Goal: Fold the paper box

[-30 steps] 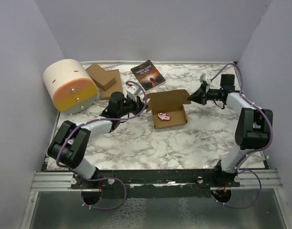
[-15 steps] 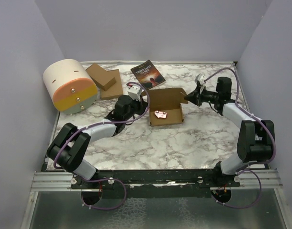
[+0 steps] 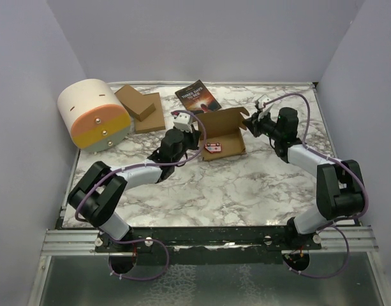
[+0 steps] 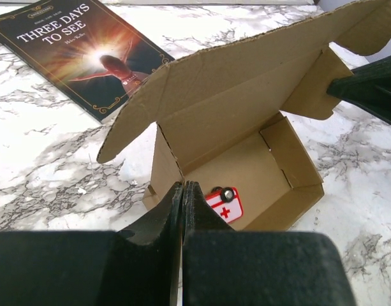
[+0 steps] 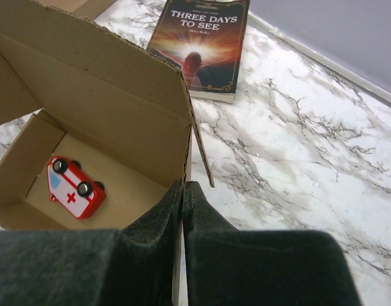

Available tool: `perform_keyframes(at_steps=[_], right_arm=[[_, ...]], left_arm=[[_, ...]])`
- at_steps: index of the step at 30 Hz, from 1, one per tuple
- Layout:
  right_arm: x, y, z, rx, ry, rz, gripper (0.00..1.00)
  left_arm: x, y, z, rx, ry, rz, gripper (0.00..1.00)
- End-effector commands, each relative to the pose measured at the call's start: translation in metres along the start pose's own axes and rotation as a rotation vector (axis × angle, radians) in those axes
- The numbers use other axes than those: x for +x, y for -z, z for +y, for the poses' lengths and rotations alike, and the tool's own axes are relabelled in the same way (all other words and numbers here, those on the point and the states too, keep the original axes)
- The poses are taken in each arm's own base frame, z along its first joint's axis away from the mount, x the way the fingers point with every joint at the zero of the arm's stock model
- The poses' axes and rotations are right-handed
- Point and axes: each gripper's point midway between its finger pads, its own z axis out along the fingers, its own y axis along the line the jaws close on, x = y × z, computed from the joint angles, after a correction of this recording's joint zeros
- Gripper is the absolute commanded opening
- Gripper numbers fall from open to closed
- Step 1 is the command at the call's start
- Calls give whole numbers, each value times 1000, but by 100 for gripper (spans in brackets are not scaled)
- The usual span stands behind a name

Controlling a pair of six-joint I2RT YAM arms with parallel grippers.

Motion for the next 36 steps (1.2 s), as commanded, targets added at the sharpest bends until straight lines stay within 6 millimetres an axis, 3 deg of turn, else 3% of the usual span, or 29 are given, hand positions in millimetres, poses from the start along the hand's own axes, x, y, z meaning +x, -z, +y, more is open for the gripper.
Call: perform_keyframes(at_steps=[1,12,20,36], right_arm=[[-24,-6,-6,135,6,-89,1],[-12,-15,-5,269,-105,-97,1],[10,-19,10,260,-176,-72,1],[29,-11,24,299,-219,-43,1]], left_arm=[[-21,-11,-11,12,9,-101,0],[-11,-20,-13,29,-20,-127,0],[2,-21,-16,41,-10,-111,0],[19,-3,-8,26,-14,-93,0]])
